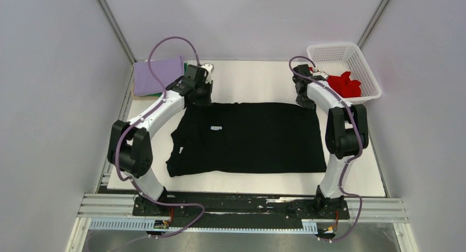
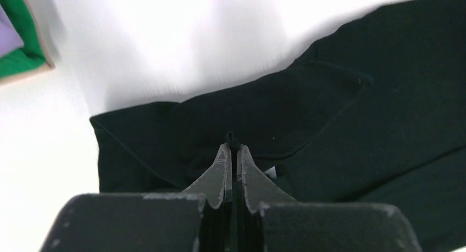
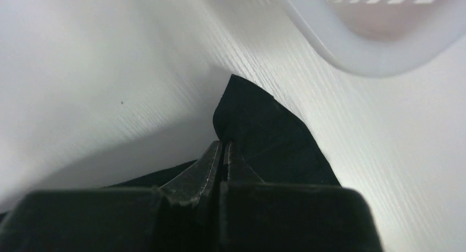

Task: Fold and stack the t-shirts
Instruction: Grab the side of the flattened tshirt furthest away from the robot with both arms, then fold the other side of the tshirt into a rectangle

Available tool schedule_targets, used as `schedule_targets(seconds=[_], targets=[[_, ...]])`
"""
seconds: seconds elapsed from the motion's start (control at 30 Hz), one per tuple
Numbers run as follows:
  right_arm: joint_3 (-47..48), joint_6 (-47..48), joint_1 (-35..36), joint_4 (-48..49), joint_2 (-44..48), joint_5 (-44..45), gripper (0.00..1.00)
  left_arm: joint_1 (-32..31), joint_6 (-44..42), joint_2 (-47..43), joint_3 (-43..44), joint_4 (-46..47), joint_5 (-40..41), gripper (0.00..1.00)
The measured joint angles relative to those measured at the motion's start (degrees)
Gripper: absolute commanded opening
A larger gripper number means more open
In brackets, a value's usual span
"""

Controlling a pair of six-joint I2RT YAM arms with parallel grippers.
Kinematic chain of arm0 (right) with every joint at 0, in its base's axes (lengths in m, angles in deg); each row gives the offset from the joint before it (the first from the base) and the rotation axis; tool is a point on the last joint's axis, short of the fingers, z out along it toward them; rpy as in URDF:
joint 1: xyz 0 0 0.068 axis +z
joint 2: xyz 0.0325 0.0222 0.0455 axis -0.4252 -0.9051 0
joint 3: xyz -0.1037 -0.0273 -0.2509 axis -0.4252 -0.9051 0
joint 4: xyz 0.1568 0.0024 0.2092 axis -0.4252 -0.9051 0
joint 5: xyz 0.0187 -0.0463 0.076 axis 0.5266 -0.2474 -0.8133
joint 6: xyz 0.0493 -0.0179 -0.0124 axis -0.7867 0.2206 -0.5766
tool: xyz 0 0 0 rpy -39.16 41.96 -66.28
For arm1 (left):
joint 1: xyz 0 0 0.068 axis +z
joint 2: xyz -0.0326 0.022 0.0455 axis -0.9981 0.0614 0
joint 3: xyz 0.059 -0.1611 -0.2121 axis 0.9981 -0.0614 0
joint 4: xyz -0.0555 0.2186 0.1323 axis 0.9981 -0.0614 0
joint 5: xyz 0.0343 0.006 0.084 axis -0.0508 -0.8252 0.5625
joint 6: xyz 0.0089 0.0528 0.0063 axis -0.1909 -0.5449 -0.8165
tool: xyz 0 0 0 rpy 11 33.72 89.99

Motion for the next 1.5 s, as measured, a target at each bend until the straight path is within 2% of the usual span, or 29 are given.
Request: schedule_targets(seconds=[0.4, 0.57, 0.93, 1.1, 1.2, 1.27, 1.3, 1.33, 1.37, 1.4, 1.43, 1.5], targets=[[-14.14, 0.70, 3.13, 1.42, 11.43, -0.85, 0.00, -2.27, 4.00, -18.40, -16.02, -0.33, -0.07, 0.00], [-16.63, 0.98, 3.17, 1.42, 14.97, -0.74, 0.00, -2.64, 6.88, -24.52, -20.59, -3.15, 0.96, 0.00], [-21.51, 1.64, 3.17, 1.18, 19.87, -0.24, 0.00, -2.86, 12.48, -33.46, -26.27, -8.74, 2.78, 0.00], [-23.85, 1.64, 3.17, 1.01, 20.72, -0.28, 0.04, -2.89, 14.40, -35.19, -29.07, -10.34, 2.86, 0.00], [-24.98, 1.55, 3.19, 1.01, 20.72, -0.28, 0.09, -2.91, 15.76, -35.34, -31.08, -11.23, 2.84, 0.01], [-25.83, 1.31, 3.19, 0.96, 20.72, -0.26, 0.12, -2.89, 16.94, -35.43, -32.63, -11.72, 2.60, 0.04], [-26.23, 1.09, 3.19, 0.94, 20.72, -0.26, 0.16, -2.89, 17.53, -35.52, -33.51, -11.80, 2.38, 0.08], [-26.73, 0.72, 3.19, 0.96, 20.72, -0.28, 0.24, -2.89, 18.18, -35.69, -34.60, -11.80, 1.84, 0.12], [-27.19, 0.15, 3.19, 0.92, 20.72, -0.26, 0.38, -2.91, 18.80, -35.87, -35.80, -11.69, 1.01, 0.23], [-27.76, -0.52, 3.19, 0.74, 20.72, -0.24, 0.51, -2.95, 19.56, -36.09, -37.33, -11.67, -0.07, 0.29], [-28.17, -1.44, 3.19, 0.52, 20.72, -0.15, 0.57, -2.99, 19.91, -36.24, -38.42, -11.76, -0.76, 0.45], [-28.92, -3.34, 3.19, -0.96, 20.74, 0.61, 0.69, -3.19, 21.31, -36.74, -40.98, -12.22, -2.40, 0.64]])
